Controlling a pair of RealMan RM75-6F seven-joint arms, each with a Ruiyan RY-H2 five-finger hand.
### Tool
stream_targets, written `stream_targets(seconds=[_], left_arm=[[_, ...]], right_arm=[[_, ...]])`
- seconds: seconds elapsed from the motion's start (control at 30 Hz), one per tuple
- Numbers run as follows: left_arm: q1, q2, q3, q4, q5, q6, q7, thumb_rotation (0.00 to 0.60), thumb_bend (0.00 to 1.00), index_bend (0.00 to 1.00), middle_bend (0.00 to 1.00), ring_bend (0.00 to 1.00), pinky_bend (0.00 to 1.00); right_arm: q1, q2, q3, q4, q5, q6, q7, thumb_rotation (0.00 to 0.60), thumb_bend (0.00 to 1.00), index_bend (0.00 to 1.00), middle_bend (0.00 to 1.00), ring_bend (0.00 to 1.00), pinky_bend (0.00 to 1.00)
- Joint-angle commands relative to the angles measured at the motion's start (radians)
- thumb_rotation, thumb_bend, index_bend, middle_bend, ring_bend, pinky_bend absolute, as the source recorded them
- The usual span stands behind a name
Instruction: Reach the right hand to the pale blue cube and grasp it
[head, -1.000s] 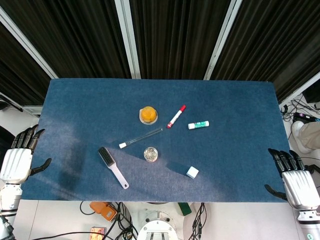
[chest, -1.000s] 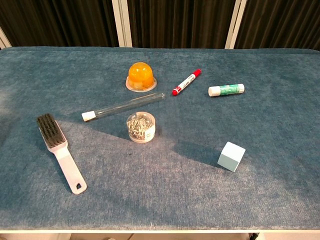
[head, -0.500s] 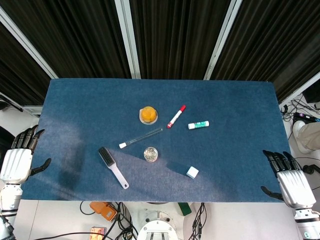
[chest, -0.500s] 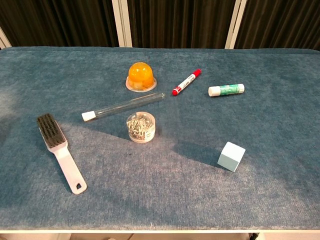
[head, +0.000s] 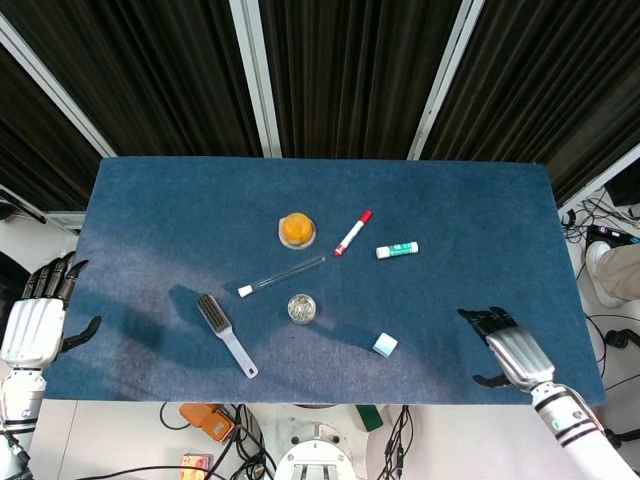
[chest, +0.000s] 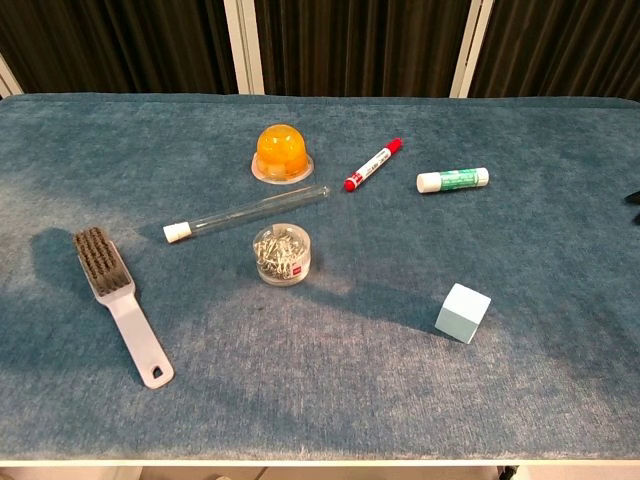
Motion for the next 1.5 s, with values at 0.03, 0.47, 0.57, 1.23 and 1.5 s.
stream_targets(seconds=[0.03,0.47,0.57,1.23,1.5], left_arm=[[0.000,0.001,-0.001,0.001,0.000,0.000,0.000,0.600,0.24,0.10,0.00,0.00,0.09],[-0.001,0.002,-0.004,0.006,-0.001,0.001,-0.002,0.600,0.24,0.10,0.00,0.00,0.09],[-0.002,0.001,-0.005,0.008,-0.002,0.000,-0.001,0.600,0.24,0.10,0.00,0.00,0.09],[-0.004,0.000,-0.004,0.015,0.004,-0.001,0.002,0.600,0.24,0.10,0.00,0.00,0.09],[-0.004,-0.001,-0.005,0.014,0.001,0.000,0.004,0.600,0.24,0.10,0.00,0.00,0.09]], right_arm=[[0.089,-0.065,0.036,0.058,0.040,-0.097,-0.005,0.600,0.23,0.09,0.19,0.18,0.12],[0.263,-0.187,0.097,0.124,0.115,-0.257,-0.038,0.600,0.23,0.19,0.19,0.18,0.12],[0.293,-0.202,0.101,0.128,0.111,-0.276,-0.018,0.600,0.23,0.21,0.19,0.18,0.12],[0.394,-0.269,0.058,0.158,0.077,-0.320,0.125,0.600,0.23,0.33,0.19,0.18,0.12],[0.413,-0.294,0.041,0.187,0.066,-0.316,0.164,0.600,0.24,0.39,0.19,0.18,0.12]])
